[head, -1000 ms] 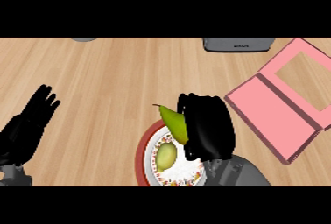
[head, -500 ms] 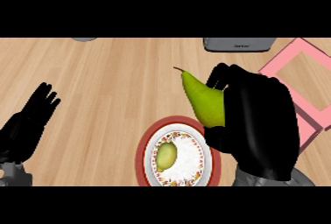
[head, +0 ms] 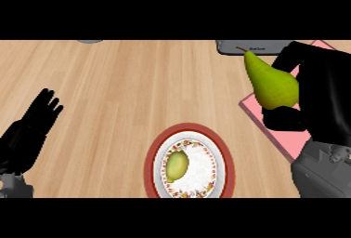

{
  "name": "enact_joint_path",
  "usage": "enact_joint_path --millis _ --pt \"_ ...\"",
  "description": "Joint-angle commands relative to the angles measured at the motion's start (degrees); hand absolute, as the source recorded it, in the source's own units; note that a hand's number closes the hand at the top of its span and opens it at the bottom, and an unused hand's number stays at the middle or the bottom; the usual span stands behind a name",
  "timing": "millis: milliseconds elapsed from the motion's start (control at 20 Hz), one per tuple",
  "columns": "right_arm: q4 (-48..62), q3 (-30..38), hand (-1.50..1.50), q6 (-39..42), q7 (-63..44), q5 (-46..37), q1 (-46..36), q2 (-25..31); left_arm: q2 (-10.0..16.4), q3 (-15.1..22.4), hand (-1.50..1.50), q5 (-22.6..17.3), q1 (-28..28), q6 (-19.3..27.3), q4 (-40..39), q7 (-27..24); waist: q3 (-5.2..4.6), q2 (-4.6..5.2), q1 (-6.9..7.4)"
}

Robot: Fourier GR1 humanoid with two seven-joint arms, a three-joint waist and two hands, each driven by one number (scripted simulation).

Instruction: Pick the pear from the plate and place it in the cardboard box

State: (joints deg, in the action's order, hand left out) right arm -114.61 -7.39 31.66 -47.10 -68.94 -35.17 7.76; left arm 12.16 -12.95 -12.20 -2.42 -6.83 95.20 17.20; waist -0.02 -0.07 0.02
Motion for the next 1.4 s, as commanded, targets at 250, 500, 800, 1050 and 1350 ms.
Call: enact_joint_path --millis 250,500,800,1050,1350 --pt "8.20 7.67 1.50 -9.02 12.04 2.38 4.69 6.30 -0.55 -0.18 0.00 0.63 1.00 -1.62 -2.11 -3.14 0.02 0.11 0.14" --pt "15.16 9.56 1.50 -19.28 19.30 2.87 11.13 6.63 -1.97 0.77 0.00 1.47 3.32 0.72 3.10 0.13 0.06 0.12 0.28" --pt "21.19 13.44 1.50 -15.64 22.04 9.00 12.06 6.67 -2.82 1.56 0.00 1.71 2.63 1.52 4.74 1.34 0.05 0.03 0.13" --pt "30.27 16.63 -1.50 -17.76 18.66 9.65 12.26 3.96 -0.44 -0.81 0.00 -0.12 3.01 -2.19 1.08 -1.64 0.02 0.12 0.41" --pt "33.93 16.64 -1.50 -24.81 29.21 14.11 12.39 3.07 -0.73 -0.95 0.00 1.28 1.17 -1.66 -1.75 -3.62 0.02 0.10 0.24"
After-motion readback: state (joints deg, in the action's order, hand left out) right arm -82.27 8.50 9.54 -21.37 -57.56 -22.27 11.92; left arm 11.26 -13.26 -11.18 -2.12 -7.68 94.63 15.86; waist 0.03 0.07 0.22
